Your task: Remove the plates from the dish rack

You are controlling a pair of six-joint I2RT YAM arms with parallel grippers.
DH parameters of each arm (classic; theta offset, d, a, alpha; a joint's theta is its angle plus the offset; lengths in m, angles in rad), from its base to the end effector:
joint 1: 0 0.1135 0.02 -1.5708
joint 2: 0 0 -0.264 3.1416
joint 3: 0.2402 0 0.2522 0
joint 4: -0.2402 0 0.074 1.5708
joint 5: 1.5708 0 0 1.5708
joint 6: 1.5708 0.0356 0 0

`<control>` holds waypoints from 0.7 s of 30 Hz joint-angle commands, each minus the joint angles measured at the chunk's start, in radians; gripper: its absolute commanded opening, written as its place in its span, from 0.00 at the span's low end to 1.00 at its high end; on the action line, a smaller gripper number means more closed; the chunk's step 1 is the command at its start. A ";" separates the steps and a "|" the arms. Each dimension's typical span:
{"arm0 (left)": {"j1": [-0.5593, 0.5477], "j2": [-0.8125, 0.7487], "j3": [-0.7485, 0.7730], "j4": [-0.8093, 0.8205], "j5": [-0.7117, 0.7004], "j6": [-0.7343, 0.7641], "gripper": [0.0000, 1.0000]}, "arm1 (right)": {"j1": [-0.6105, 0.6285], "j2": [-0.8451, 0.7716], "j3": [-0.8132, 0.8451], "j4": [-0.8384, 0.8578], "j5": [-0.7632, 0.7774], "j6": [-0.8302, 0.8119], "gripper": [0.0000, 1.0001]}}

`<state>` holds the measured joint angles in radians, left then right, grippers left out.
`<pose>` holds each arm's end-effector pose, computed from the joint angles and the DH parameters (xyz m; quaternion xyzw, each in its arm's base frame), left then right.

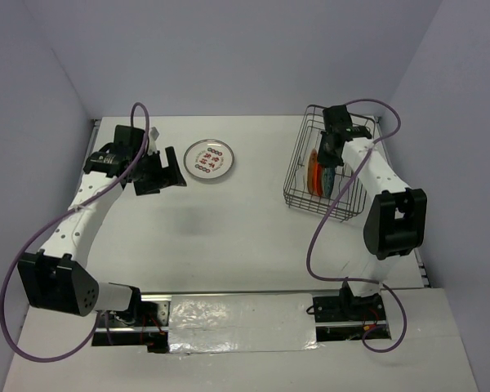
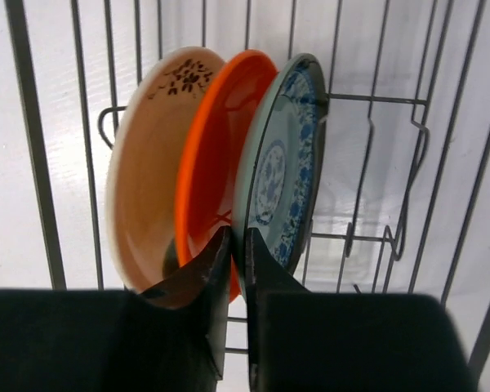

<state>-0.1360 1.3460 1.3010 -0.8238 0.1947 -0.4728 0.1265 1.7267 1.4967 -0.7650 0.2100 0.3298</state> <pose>0.2754 -0.0446 0.3366 -0.1237 0.9270 -0.1896 0.2991 0.3704 0.0396 0.2856 0.1264 0.9456 -0.0340 0.2978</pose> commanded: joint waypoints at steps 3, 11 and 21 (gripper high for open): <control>0.007 -0.004 0.021 -0.015 0.011 0.014 0.99 | -0.005 -0.036 0.002 0.047 0.009 -0.047 0.04; 0.006 0.036 0.132 -0.064 0.000 -0.030 0.99 | -0.004 -0.134 0.256 -0.163 -0.011 -0.090 0.00; 0.047 0.076 0.270 -0.230 -0.299 -0.254 0.99 | 0.433 -0.130 0.447 -0.312 -0.063 -0.372 0.00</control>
<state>-0.1234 1.4124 1.5246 -0.9760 0.0303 -0.6144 0.3595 1.5803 2.0033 -1.0019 0.1600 0.1051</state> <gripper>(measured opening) 0.994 0.106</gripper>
